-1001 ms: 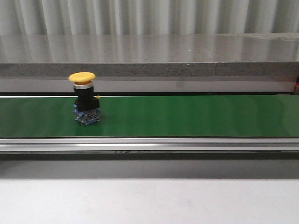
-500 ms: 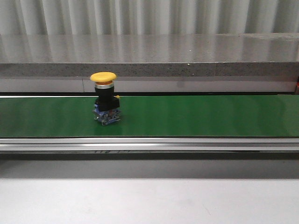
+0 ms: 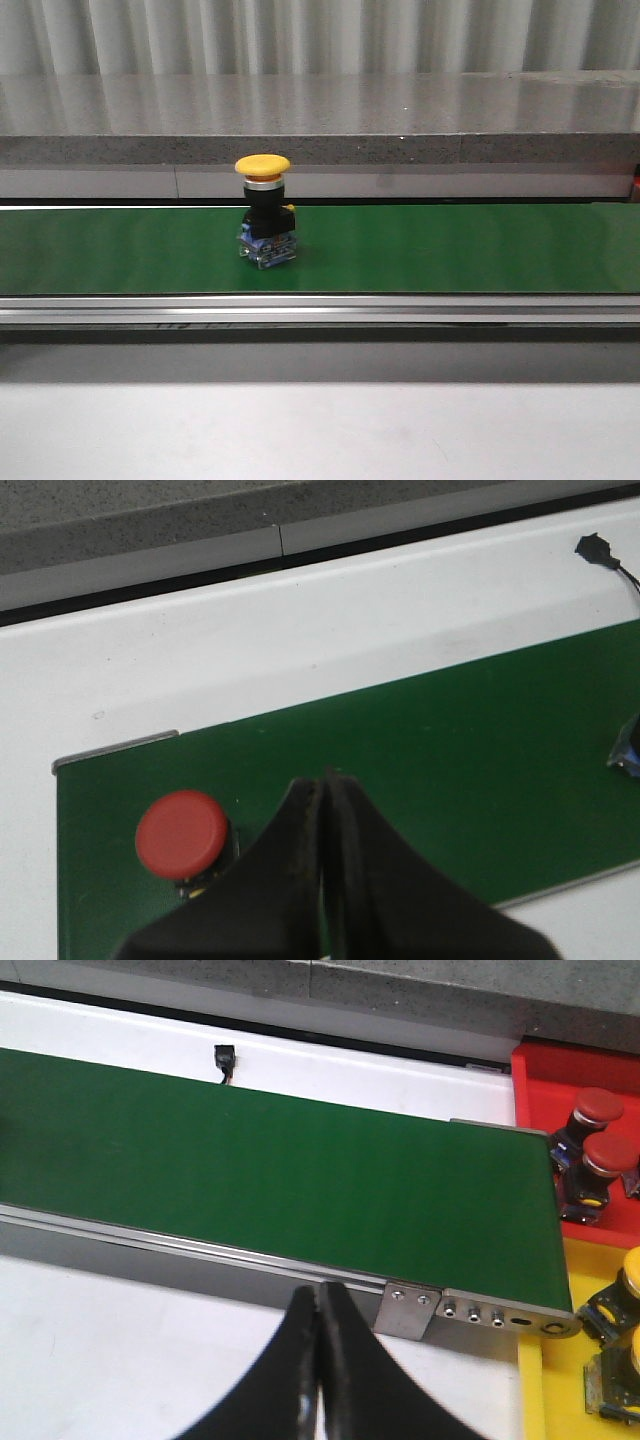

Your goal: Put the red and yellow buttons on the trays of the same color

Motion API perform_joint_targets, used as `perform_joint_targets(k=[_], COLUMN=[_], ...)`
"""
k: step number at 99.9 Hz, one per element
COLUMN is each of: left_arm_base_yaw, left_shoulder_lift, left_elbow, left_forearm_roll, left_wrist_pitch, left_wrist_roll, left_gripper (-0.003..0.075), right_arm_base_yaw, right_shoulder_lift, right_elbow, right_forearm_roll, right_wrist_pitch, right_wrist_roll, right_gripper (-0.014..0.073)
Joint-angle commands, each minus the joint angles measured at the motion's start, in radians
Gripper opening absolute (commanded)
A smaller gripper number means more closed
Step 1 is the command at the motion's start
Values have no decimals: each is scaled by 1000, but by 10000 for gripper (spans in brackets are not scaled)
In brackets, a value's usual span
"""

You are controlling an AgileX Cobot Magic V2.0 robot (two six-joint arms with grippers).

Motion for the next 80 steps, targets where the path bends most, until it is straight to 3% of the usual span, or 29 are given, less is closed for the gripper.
perform_joint_targets(k=[1, 32, 62, 71, 80], left_arm_base_yaw=[-17, -19, -19, -19, -19], left_shoulder_lift=[-90, -388, -512, -512, -512], left_elbow=[40, 230, 251, 251, 251], left_forearm_roll=[-22, -34, -36, -36, -36], left_wrist_pitch=[-83, -45, 7, 7, 7], left_wrist_roll=[2, 2, 2, 2, 2], left_gripper=[-20, -20, -20, -20, -20], right_arm_base_yaw=[1, 22, 211, 243, 259], right_shoulder_lift=[8, 24, 227, 315, 418], right_elbow=[-26, -36, -219, -290, -363], right_forearm_roll=[12, 12, 11, 11, 19], right_wrist_pitch=[-67, -66, 31, 75, 118], right_wrist_roll=[-10, -9, -9, -9, -9], right_gripper=[-67, -67, -62, 5, 180])
